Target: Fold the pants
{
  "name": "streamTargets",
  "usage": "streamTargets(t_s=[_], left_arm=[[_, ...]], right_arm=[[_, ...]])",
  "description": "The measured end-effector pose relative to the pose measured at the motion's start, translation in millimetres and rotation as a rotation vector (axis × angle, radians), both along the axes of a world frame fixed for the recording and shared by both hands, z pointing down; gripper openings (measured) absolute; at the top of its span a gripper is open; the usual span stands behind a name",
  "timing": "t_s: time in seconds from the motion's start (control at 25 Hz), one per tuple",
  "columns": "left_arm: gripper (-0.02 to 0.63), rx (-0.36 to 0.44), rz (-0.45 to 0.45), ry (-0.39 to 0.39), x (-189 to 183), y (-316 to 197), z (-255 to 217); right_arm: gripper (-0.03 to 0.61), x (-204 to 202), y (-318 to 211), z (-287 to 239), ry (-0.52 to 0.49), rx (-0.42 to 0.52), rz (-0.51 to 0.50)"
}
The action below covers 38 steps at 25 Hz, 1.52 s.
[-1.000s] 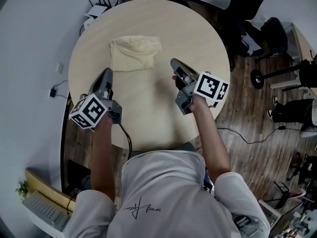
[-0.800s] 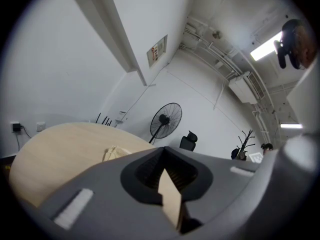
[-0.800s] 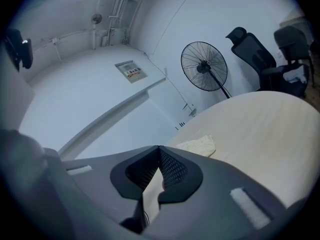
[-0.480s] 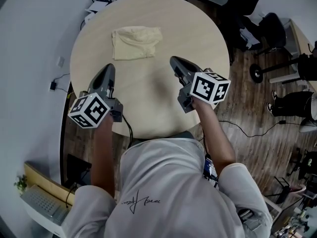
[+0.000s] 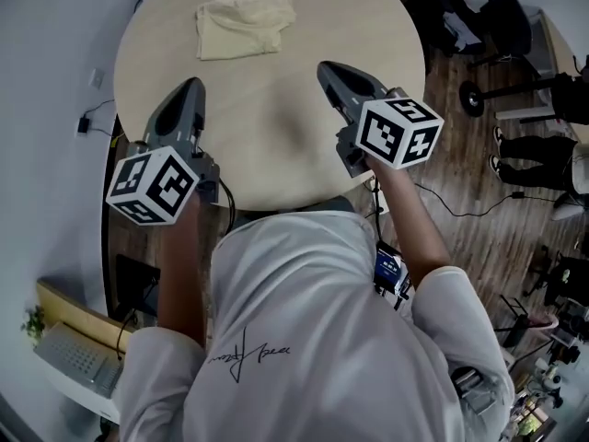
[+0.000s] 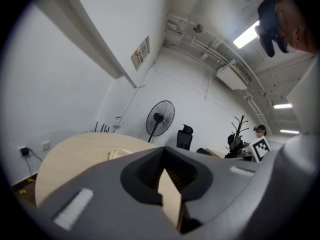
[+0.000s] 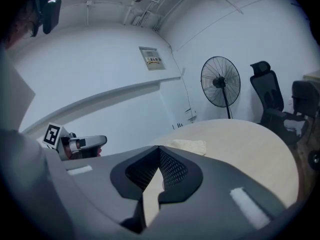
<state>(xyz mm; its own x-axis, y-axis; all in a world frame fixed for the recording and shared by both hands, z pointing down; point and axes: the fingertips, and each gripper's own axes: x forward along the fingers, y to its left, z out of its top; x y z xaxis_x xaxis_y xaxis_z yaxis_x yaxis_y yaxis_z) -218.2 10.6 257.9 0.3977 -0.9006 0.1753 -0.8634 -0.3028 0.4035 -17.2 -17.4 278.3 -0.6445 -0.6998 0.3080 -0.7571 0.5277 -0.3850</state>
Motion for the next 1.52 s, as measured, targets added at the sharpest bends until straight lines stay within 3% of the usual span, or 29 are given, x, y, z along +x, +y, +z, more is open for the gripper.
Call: streamTargets(t_s=[0.32, 0.56, 0.72, 0.92, 1.52], left_arm=[[0.054, 0.023, -0.021, -0.049, 0.7, 22.4, 9.1], [0.054, 0.055, -0.030, -0.128, -1.5, 35.5, 9.5], [0.054, 0.060, -0.046, -0.124, -4.7, 43.9, 12.0], [0.054, 0.064, -0.070, -0.113, -10.5, 57.1, 19.6], [0.052, 0.048, -0.086, -0.184, -13.5, 67.2, 31.7]], right_arm=[[-0.006, 8.4, 22.3, -9.0, 0.099, 0.090, 0.026], [-0.006, 15.1, 34.6, -12.0, 0.109, 0.114, 0.044], [-0.006, 22.5, 43.4, -12.5, 0.122, 0.128, 0.068], [-0.006, 26.1, 61.1, -10.5, 0.127, 0.139, 0.093], [-0.006, 26.3, 78.6, -0.2, 0.138, 0.099, 0.087]])
